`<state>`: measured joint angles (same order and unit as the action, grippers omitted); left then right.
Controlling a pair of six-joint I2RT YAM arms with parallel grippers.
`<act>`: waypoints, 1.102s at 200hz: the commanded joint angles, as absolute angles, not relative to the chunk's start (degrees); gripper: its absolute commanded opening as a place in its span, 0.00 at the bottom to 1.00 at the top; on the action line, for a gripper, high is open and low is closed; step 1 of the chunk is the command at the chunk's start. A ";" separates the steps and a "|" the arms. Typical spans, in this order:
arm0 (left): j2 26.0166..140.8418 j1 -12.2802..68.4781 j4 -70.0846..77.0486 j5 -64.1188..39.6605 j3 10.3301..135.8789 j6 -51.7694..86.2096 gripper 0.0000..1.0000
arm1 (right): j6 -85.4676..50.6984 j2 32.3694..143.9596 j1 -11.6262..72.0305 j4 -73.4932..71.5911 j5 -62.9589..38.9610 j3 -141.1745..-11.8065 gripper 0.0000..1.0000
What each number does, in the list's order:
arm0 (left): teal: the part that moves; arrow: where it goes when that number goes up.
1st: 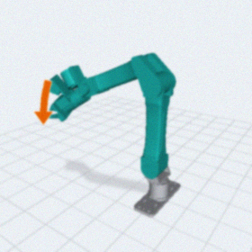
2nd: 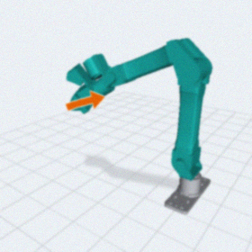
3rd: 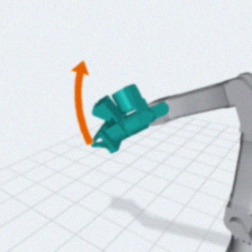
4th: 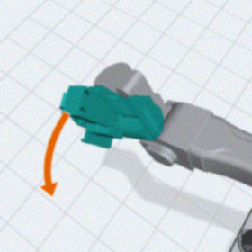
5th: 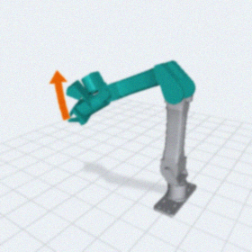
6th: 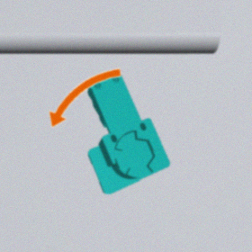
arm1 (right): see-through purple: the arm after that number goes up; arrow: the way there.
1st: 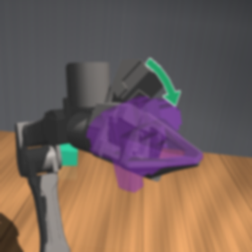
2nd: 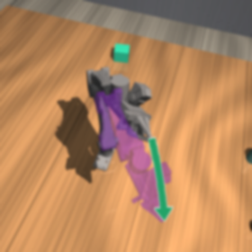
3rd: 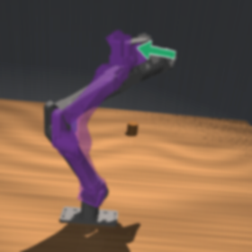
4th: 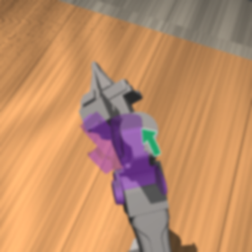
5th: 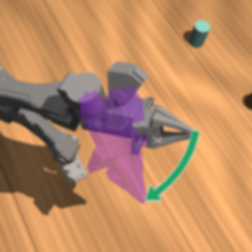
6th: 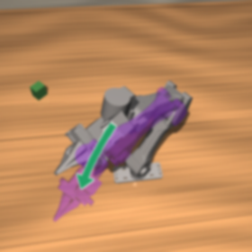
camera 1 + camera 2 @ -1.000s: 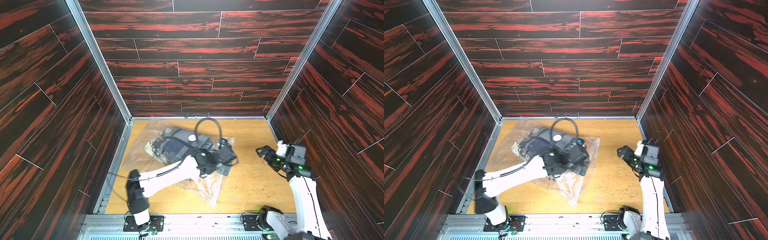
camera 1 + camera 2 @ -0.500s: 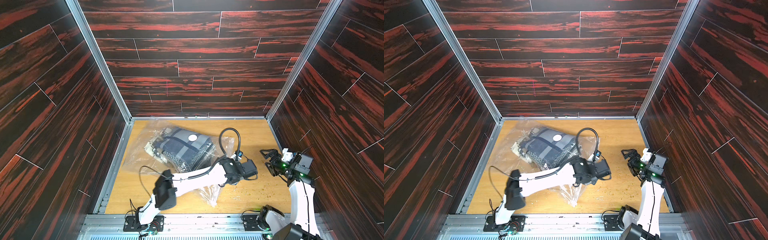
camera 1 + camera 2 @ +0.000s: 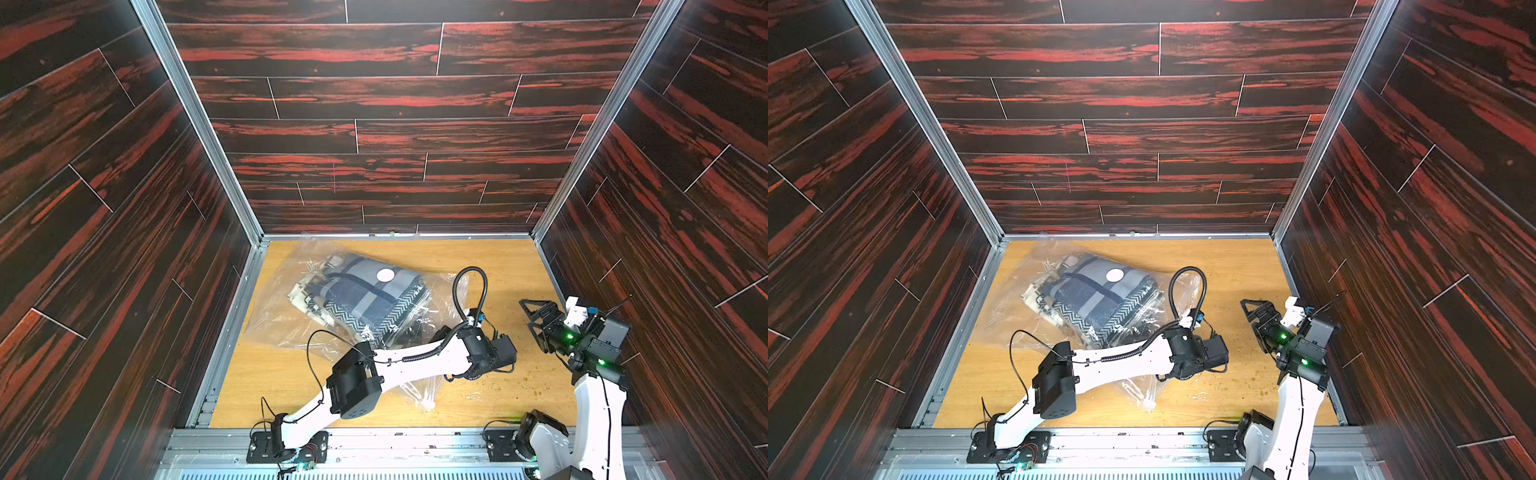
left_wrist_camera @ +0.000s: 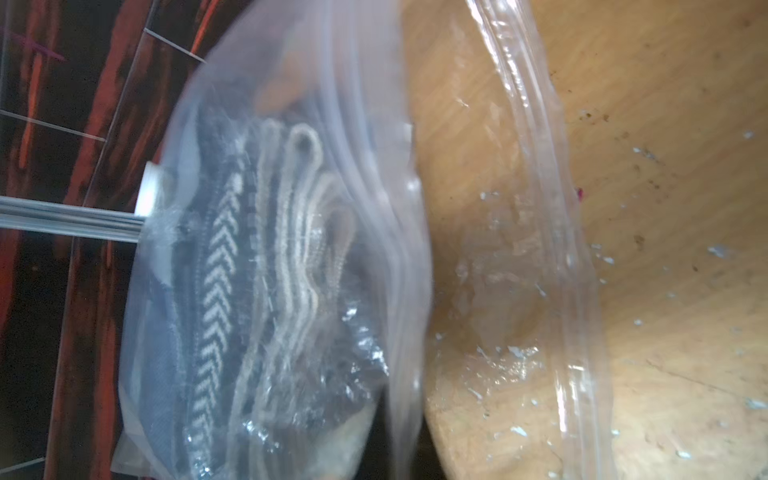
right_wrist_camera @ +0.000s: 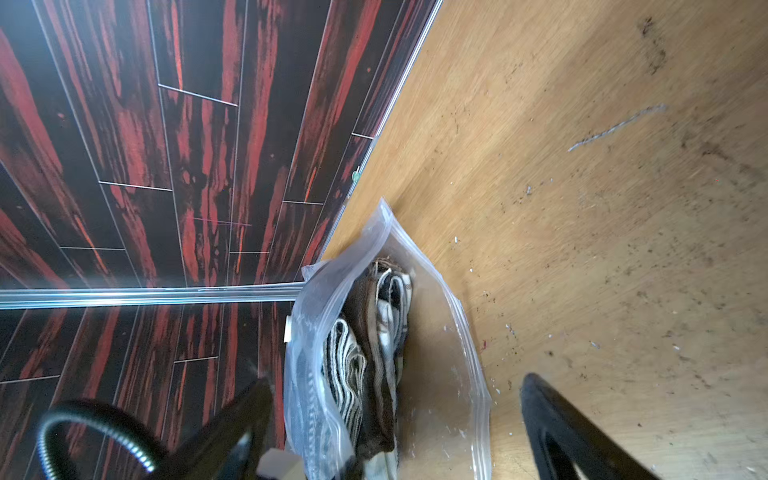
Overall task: Take the scarf out of the vacuum bag
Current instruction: Open the vacuum bag at the center of the board, then take out the scarf from the vacuum bag.
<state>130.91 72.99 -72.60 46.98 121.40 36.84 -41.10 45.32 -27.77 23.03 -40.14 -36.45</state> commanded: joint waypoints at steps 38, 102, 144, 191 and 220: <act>117.81 71.34 -67.79 49.00 114.05 34.65 0.00 | -39.67 40.02 -25.14 20.24 -44.89 -34.09 0.98; 98.02 66.26 -54.92 42.89 98.51 31.62 0.00 | -36.43 40.07 -5.84 19.47 -41.25 -35.73 0.98; 90.36 65.19 -50.90 44.00 91.47 30.99 0.00 | -41.41 44.37 8.32 7.48 -36.25 -32.42 0.83; 91.04 64.85 -50.77 43.43 90.60 32.33 0.00 | -44.32 54.87 20.77 -5.35 -30.72 -32.96 0.76; 92.63 64.26 -51.07 42.90 91.86 32.83 0.00 | -45.92 58.78 25.01 -9.71 -28.35 -34.03 0.75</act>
<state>91.94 64.93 -50.54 42.22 90.59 31.73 -43.62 56.77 22.57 -2.31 -31.44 -32.99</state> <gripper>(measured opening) 0.053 0.756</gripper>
